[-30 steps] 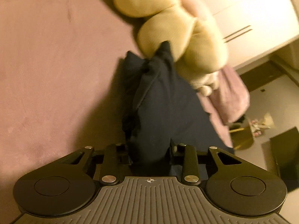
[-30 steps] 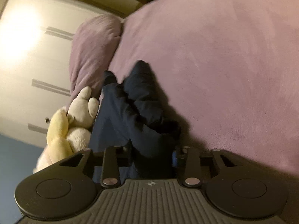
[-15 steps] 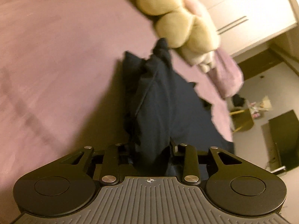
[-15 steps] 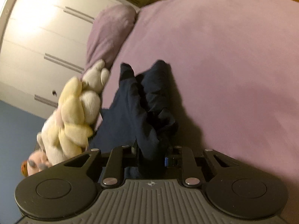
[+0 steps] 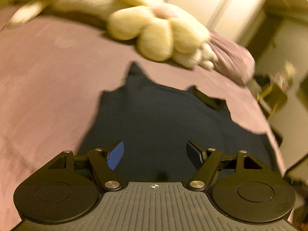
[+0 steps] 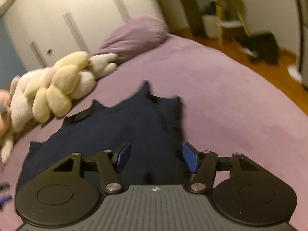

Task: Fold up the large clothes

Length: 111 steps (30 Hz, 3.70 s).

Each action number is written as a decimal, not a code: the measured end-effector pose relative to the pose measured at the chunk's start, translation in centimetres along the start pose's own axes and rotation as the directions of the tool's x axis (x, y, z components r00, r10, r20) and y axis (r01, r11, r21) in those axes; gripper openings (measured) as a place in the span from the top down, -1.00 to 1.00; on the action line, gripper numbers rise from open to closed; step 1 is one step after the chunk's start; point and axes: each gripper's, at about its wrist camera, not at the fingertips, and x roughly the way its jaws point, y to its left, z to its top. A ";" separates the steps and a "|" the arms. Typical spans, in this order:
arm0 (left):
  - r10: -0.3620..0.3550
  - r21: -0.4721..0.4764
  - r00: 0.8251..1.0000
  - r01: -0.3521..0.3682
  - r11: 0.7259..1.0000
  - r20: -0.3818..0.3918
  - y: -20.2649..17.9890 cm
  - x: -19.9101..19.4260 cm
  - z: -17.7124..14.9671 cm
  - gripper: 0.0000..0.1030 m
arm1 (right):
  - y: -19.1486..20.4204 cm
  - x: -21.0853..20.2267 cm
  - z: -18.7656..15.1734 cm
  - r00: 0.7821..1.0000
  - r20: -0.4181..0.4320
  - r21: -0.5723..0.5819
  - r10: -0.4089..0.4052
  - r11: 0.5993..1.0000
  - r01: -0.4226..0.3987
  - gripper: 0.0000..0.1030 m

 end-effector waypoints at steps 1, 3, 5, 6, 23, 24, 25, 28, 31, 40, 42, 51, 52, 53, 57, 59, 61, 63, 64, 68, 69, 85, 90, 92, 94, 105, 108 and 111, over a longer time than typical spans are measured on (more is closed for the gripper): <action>0.013 0.045 1.000 -0.013 0.999 0.006 -1.5 0.8 0.1 -0.59 | 1.3 0.8 0.0 1.000 0.013 -0.041 0.005 0.999 -0.004 0.10; 0.040 0.117 0.999 -0.043 0.992 0.020 -3.8 3.0 0.6 -0.68 | 4.0 2.9 -0.2 1.000 0.027 -0.130 -0.003 0.991 0.006 0.21; 0.065 0.154 0.998 -0.068 0.986 0.023 -5.5 5.4 1.1 -0.72 | 6.4 4.9 -0.2 0.999 0.029 -0.209 -0.016 0.978 0.022 0.39; 0.065 0.160 0.998 -0.067 0.985 0.016 -5.9 6.7 1.3 -0.75 | 7.6 6.4 0.0 0.999 0.033 -0.244 -0.014 0.970 0.021 0.45; 0.177 0.319 0.975 -0.211 0.924 0.132 -5.4 15.0 0.7 -1.00 | 14.3 17.0 -2.1 0.999 0.035 -0.408 -0.041 0.911 0.052 0.45; 0.179 0.309 0.976 -0.210 0.927 0.127 -5.1 14.7 1.1 -1.00 | 14.2 17.0 -1.8 0.999 0.026 -0.404 -0.036 0.914 0.043 0.45; 0.194 0.300 0.972 -0.225 0.927 0.130 -4.8 14.5 1.6 -1.00 | 14.1 17.0 -1.4 0.999 0.014 -0.396 -0.029 0.918 0.032 0.45; 0.242 0.280 0.958 -0.277 0.919 0.154 -3.4 14.0 2.8 -1.00 | 13.1 16.1 0.4 0.998 0.036 -0.373 -0.047 0.926 0.057 0.38; 0.298 0.284 0.939 -0.337 0.898 0.173 -2.2 13.8 3.3 -1.00 | 10.2 16.2 2.5 0.985 0.095 -0.340 -0.146 0.925 0.170 0.34; 0.300 0.145 0.949 -0.312 0.939 0.102 0.8 15.2 3.1 -1.00 | 1.8 16.8 3.4 0.963 0.082 -0.145 -0.258 0.952 0.268 0.11; 0.290 0.134 0.952 -0.301 0.944 0.099 1.0 15.4 3.1 -1.00 | 2.7 17.3 2.8 0.953 0.099 -0.202 -0.287 0.932 0.302 0.11; 0.236 0.052 0.971 -0.237 0.970 0.026 3.1 12.6 3.5 -1.00 | 3.3 17.4 3.6 0.942 0.080 -0.215 -0.326 0.917 0.335 0.00; 0.223 0.046 0.975 -0.224 0.974 0.021 3.7 11.6 3.3 -1.00 | 3.6 16.8 3.7 0.932 0.088 -0.208 -0.351 0.909 0.362 -0.05; 0.206 0.048 0.978 -0.207 0.977 0.025 4.3 10.4 2.9 -1.00 | 3.7 15.9 3.9 0.925 0.100 -0.197 -0.367 0.904 0.380 -0.05; 0.152 0.052 0.988 -0.151 0.987 -0.009 7.0 6.3 0.8 -1.00 | 3.0 9.0 2.5 0.954 0.105 -0.090 -0.281 0.953 0.291 -0.08; 0.086 -0.014 0.995 -0.087 0.996 -0.058 8.5 5.1 0.1 -1.00 | 3.0 6.4 1.2 0.970 0.063 -0.083 -0.233 0.968 0.238 -0.18; 0.018 -0.101 0.994 -0.028 0.995 -0.108 9.7 4.6 -0.4 -1.00 | 3.2 4.5 -0.3 0.984 0.017 -0.071 -0.177 0.981 0.178 -0.30; -0.056 -0.153 0.989 0.034 0.988 -0.138 10.3 4.7 -0.7 -1.00 | 4.0 3.2 -1.5 0.994 -0.016 -0.083 -0.105 0.991 0.103 -0.28; -0.075 -0.164 0.987 0.051 0.985 -0.143 10.4 4.8 -0.7 -1.00 | 4.7 2.7 -2.1 0.996 -0.014 -0.098 -0.083 0.992 0.082 -0.27; -0.147 -0.256 0.974 0.100 0.961 -0.173 11.4 6.4 -0.6 -0.72 | 7.9 2.0 -3.5 1.000 0.005 -0.146 -0.004 0.989 0.004 -0.27; -0.169 -0.275 0.970 0.118 0.954 -0.172 11.6 6.6 -0.5 -0.62 | 8.8 2.1 -3.7 1.000 0.000 -0.148 0.018 0.989 -0.018 -0.27; -0.317 -0.312 0.941 0.268 0.911 -0.116 11.9 6.3 0.5 -0.01 | 16.9 7.3 -5.7 0.984 -0.175 -0.269 -0.021 0.963 -0.027 0.54; -0.327 -0.367 0.935 0.259 0.893 -0.136 12.8 7.6 0.3 -0.15 | 18.1 8.0 -6.1 0.984 -0.166 -0.334 -0.066 0.943 0.007 0.57; -0.336 -0.396 0.933 0.262 0.880 -0.131 13.1 8.2 0.0 -0.19 | 18.6 7.7 -5.8 0.984 -0.166 -0.340 -0.062 0.941 0.002 0.63; -0.344 -0.426 0.931 0.264 0.866 -0.124 13.3 8.5 -0.1 -0.19 | 19.2 7.2 -5.5 0.987 -0.160 -0.328 -0.033 0.945 -0.022 0.63; -0.369 -0.401 0.924 0.302 0.865 -0.102 11.5 6.9 1.6 0.15 | 19.5 8.7 -7.9 0.986 -0.157 -0.400 -0.064 0.916 -0.005 0.63; -0.388 -0.399 0.918 0.325 0.857 -0.086 10.9 6.2 2.3 0.16 | 19.9 8.3 -8.4 0.988 -0.136 -0.426 -0.078 0.905 0.012 0.63; -0.389 -0.375 0.917 0.330 0.866 -0.089 9.6 5.6 3.0 0.17 | 19.6 8.3 -8.6 0.989 -0.131 -0.418 -0.071 0.909 0.010 0.62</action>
